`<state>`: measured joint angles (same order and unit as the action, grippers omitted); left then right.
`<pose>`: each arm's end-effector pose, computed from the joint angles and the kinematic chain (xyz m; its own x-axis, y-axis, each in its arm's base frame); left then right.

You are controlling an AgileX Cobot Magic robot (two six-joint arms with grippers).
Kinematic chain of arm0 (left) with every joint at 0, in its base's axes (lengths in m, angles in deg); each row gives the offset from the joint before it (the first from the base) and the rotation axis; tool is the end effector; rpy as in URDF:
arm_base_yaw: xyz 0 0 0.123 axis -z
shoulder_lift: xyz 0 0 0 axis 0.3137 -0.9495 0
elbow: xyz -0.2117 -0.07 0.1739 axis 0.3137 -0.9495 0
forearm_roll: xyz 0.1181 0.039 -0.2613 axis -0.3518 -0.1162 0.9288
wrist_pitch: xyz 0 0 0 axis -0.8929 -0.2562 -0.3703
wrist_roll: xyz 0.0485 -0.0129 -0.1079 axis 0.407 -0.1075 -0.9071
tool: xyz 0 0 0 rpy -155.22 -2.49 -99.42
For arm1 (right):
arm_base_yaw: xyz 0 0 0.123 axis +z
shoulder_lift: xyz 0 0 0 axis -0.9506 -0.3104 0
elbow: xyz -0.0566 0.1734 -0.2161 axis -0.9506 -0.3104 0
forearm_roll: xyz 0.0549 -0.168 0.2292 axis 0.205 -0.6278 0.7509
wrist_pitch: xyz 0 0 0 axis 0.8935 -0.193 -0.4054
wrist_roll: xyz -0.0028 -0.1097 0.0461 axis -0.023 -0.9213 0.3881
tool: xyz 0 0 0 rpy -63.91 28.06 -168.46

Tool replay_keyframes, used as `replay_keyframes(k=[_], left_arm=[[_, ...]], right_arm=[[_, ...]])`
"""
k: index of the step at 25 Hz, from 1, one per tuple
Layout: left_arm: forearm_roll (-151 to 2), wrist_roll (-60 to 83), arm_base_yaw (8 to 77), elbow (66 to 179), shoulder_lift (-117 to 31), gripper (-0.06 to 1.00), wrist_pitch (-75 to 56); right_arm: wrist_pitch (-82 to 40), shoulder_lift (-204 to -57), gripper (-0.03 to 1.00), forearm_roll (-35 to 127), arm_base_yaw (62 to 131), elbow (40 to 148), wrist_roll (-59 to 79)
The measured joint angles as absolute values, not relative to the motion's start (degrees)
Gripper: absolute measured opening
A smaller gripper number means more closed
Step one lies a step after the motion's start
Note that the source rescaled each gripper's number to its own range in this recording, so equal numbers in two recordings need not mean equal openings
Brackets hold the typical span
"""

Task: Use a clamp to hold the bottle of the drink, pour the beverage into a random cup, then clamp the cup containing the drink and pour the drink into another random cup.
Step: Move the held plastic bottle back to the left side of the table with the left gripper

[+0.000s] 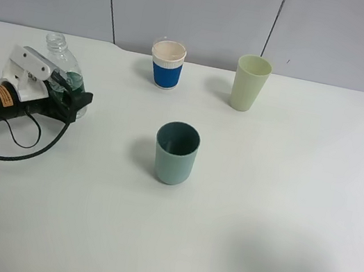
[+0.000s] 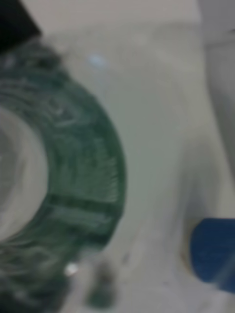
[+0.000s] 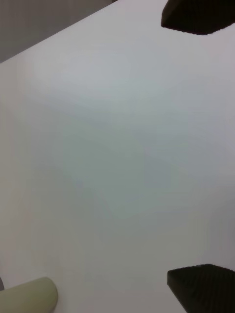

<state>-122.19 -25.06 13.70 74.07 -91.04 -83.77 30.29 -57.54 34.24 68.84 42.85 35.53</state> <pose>0.3202 -0.0378 0.0245 -0.2330 0.1327 -0.9634 0.4838 0.8752 0.0036 0.0549 -0.0095 0.2849 -0.4425 0.0328 -0.8961 0.1068 0.9941 -0.0163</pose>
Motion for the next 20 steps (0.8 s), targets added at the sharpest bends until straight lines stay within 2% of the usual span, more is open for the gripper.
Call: replay_keyframes(k=[1,2,4,6,20], left_arm=[[-122.2,-25.1,13.7,74.0,-91.0,0.77,-83.5],[-122.3,-25.3,13.7,73.9,-90.6,0.87,-83.3],[-122.3,-25.3,13.7,73.8,-89.5,0.96,-83.2],[-122.3,-25.5,13.7,72.9,-88.2,0.98,-83.1],[-114.9,-29.1,13.7,55.4,-68.3,0.99,-83.1]], right_arm=[[30.3,-57.5,1.00,34.2,68.8,42.9,35.5],[30.3,-57.5,1.00,34.2,68.8,42.9,35.5],[30.3,-57.5,1.00,34.2,68.8,42.9,35.5],[30.3,-57.5,1.00,34.2,68.8,42.9,35.5],[30.3,-57.5,1.00,34.2,68.8,42.9,35.5]])
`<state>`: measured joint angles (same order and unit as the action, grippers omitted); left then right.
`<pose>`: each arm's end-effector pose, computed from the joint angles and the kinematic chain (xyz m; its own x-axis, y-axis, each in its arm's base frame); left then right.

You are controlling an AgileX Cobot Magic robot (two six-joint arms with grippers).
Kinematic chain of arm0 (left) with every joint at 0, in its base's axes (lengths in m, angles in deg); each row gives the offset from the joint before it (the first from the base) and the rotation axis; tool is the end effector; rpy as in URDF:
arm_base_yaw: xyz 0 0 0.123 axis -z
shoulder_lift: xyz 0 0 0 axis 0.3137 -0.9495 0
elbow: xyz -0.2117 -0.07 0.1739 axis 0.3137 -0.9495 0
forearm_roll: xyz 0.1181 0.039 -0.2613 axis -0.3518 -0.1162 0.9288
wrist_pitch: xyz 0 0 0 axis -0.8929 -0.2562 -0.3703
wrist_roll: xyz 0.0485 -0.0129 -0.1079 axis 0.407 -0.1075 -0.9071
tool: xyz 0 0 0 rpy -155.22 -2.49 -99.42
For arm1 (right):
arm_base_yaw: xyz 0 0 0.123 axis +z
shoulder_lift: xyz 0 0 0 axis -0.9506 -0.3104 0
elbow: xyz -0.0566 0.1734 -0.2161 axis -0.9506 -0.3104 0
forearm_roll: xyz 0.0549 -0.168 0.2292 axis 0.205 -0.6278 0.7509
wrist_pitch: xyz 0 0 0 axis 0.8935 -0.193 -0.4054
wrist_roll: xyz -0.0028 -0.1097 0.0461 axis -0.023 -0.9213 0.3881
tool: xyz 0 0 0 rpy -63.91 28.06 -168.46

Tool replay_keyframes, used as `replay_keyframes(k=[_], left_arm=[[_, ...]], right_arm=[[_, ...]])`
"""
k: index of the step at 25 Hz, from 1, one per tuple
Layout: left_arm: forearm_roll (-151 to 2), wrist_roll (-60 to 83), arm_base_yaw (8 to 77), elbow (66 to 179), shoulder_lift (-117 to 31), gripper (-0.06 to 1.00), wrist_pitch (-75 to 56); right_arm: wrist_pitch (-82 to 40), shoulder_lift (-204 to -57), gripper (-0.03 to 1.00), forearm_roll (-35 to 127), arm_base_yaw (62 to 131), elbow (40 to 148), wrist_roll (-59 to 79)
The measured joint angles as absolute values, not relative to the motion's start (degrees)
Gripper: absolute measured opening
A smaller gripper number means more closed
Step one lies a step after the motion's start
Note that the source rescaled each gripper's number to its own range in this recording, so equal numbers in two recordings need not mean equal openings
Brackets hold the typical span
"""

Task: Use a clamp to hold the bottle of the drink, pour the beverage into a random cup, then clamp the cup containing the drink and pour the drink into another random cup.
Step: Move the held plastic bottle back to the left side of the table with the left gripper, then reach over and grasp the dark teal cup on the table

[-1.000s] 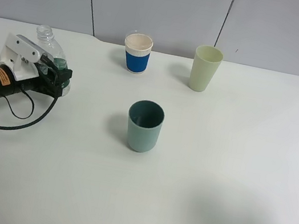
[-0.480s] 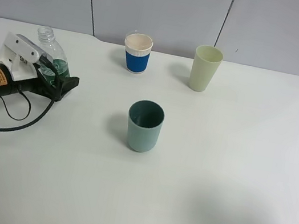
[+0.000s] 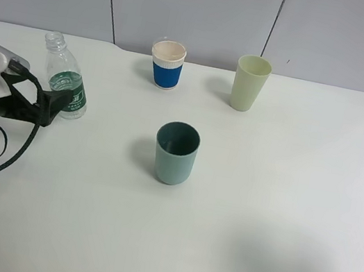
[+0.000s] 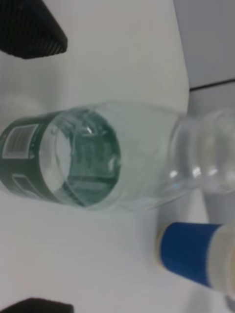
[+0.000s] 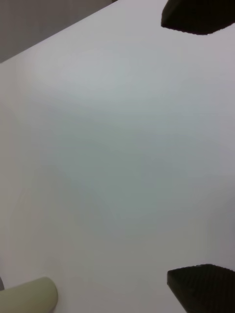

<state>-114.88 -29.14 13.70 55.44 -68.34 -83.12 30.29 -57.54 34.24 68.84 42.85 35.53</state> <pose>0.2501 -0.0309 0.0866 -0.2137 0.0351 -0.9763 0.3535 0.9344 -0.0437 0.0549 -0.0095 0.2849 -0.4425 0.0328 -0.8961 0.1068 0.9941 -0.0163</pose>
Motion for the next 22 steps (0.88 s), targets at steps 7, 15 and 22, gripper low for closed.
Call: replay_keyframes(k=[7,15,22], left_arm=[[-113.2,-38.4,13.7,53.2,-52.6,0.99,-77.2],[-112.3,-46.1,13.7,53.2,-29.7,0.99,-57.7],[-109.7,-46.4,13.7,58.5,-13.4,1.00,-41.1]], right_arm=[[30.3,-57.5,1.00,34.2,68.8,42.9,35.5],[30.3,-57.5,1.00,34.2,68.8,42.9,35.5],[30.3,-57.5,0.99,34.2,68.8,42.9,35.5]])
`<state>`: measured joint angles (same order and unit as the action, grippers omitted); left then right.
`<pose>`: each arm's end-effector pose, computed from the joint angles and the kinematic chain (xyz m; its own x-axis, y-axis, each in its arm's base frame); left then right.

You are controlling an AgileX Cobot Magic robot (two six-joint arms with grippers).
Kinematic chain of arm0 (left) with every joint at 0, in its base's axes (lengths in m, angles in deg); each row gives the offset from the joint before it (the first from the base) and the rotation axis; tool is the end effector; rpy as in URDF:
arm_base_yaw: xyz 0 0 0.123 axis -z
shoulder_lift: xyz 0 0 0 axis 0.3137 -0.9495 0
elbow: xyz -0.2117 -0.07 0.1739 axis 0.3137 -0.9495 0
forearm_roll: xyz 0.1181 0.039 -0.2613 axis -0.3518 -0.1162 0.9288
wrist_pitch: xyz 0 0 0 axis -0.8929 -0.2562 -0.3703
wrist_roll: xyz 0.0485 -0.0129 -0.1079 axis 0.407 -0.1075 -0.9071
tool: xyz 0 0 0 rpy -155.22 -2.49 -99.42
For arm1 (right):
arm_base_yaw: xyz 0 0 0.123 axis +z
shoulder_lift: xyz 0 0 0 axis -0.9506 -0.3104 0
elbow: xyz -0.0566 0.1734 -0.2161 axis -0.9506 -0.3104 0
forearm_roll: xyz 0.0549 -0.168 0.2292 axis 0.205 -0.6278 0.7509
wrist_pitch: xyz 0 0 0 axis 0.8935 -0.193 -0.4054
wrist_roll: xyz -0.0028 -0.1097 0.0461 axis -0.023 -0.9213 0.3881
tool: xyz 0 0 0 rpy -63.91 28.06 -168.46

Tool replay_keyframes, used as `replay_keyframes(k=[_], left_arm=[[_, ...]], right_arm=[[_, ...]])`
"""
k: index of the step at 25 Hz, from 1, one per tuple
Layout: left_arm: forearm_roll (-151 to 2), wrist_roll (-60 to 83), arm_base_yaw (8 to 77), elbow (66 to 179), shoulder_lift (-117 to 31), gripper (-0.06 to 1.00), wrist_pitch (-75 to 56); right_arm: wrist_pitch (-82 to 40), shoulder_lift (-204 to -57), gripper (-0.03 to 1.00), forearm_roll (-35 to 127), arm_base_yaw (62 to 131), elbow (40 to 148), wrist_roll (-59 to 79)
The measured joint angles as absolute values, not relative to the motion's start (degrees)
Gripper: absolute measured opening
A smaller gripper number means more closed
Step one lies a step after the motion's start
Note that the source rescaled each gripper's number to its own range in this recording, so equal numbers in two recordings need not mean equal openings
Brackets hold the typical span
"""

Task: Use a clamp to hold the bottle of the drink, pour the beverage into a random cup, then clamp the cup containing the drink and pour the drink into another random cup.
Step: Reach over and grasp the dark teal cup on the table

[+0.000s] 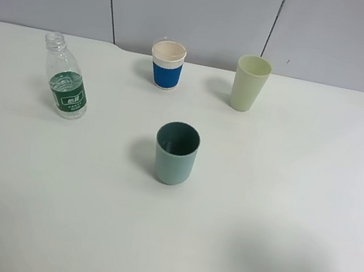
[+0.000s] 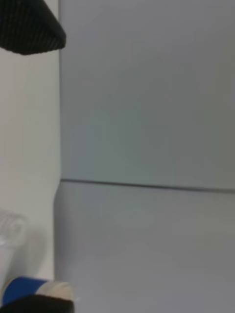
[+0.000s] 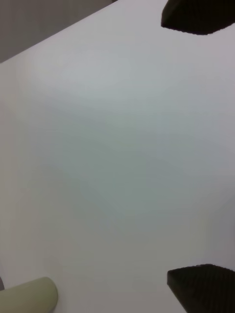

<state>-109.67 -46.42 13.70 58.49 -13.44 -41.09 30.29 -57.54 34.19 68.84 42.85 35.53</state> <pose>0.2144 -0.0036 0.2531 0.0427 -0.0736 -0.9964 0.0973 0.9928 -0.0692 0.0548 -0.0095 0.2849 -0.4426 0.0324 -0.8962 0.1073 0.9941 -0.0170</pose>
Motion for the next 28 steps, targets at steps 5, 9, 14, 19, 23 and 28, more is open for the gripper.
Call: replay_keyframes(k=[5,9,14,19,23,28], left_arm=[[-104.1,-42.8,13.7,63.8,-4.7,1.00,-26.6],[-97.4,-33.0,13.7,67.7,1.2,1.00,-11.3],[-88.4,-21.5,13.7,72.3,8.2,1.00,6.3],[-86.4,-20.1,13.7,75.3,15.2,1.00,18.6],[-86.3,-20.1,13.7,75.6,20.9,1.00,26.9],[-86.3,-20.1,13.7,75.6,27.0,1.00,34.9]], right_arm=[[30.3,-57.5,0.98,34.2,68.8,42.9,35.5],[30.3,-57.5,0.98,34.2,68.8,42.9,35.5],[30.3,-57.5,0.98,34.2,68.8,42.9,35.5],[30.3,-57.5,0.98,34.2,68.8,42.9,35.5],[30.3,-57.5,0.98,34.2,68.8,42.9,35.5],[30.3,-57.5,0.98,34.2,68.8,42.9,35.5]])
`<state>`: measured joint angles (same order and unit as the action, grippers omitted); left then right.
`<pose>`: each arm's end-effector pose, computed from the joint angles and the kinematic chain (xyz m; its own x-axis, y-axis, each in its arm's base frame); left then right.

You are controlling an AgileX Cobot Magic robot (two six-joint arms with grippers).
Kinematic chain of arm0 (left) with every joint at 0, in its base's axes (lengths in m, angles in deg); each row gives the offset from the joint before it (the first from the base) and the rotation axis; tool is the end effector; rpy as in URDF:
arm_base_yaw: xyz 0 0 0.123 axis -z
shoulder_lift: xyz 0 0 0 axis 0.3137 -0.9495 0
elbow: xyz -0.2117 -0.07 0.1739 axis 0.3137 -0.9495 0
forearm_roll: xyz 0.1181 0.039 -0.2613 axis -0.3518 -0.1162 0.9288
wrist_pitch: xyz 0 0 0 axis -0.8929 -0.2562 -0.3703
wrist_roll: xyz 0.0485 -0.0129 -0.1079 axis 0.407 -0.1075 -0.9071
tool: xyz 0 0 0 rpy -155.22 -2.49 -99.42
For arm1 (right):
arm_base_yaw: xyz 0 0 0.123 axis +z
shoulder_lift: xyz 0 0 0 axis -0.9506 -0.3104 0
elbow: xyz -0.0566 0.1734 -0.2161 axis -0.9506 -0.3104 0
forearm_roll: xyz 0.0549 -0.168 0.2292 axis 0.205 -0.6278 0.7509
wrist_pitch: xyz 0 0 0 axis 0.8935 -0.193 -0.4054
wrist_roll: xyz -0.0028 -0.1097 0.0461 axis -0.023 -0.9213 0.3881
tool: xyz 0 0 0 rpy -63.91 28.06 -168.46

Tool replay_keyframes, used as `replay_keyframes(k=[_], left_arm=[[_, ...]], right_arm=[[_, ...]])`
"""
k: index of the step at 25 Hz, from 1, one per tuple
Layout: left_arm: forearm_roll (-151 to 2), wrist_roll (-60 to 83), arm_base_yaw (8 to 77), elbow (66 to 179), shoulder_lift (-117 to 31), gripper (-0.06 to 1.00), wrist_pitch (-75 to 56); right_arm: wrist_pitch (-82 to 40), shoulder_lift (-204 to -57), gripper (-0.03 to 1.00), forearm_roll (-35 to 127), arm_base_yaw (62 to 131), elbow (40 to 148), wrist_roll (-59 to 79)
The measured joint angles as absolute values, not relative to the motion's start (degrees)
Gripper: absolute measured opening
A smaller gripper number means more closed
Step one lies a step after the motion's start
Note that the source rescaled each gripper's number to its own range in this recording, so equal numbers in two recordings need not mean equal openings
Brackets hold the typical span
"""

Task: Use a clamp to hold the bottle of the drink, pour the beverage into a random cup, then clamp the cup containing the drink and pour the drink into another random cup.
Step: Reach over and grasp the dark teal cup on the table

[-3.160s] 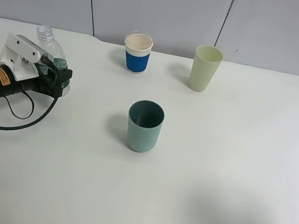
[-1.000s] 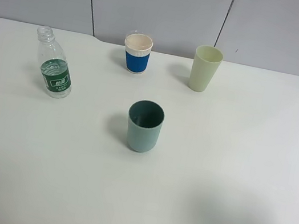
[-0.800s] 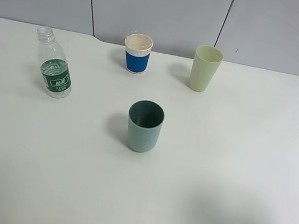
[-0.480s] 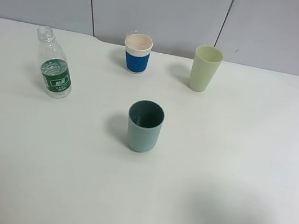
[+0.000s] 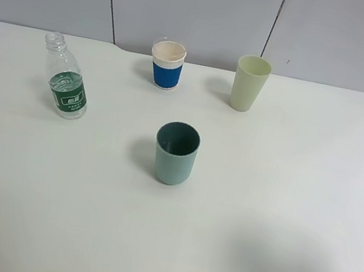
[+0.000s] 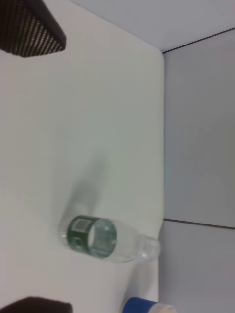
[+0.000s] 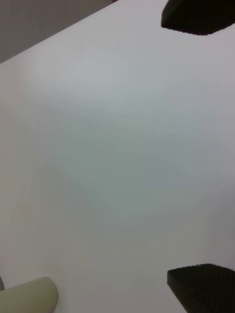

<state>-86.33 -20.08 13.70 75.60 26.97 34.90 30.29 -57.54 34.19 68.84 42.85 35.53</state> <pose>0.0659 0.0027 0.3265 -0.2402 0.0047 -0.9707 -0.0545 0.9983 0.0183 0.0548 -0.0095 0.2849 -0.4426 0.0324 -0.8962 0.1073 0.9941 -0.0170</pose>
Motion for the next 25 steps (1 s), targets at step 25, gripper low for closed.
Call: replay_keyframes(k=[25], left_arm=[[-86.3,-21.6,14.2,72.1,30.3,1.00,47.2]], right_arm=[[30.3,-57.5,0.98,34.2,68.8,42.9,35.5]])
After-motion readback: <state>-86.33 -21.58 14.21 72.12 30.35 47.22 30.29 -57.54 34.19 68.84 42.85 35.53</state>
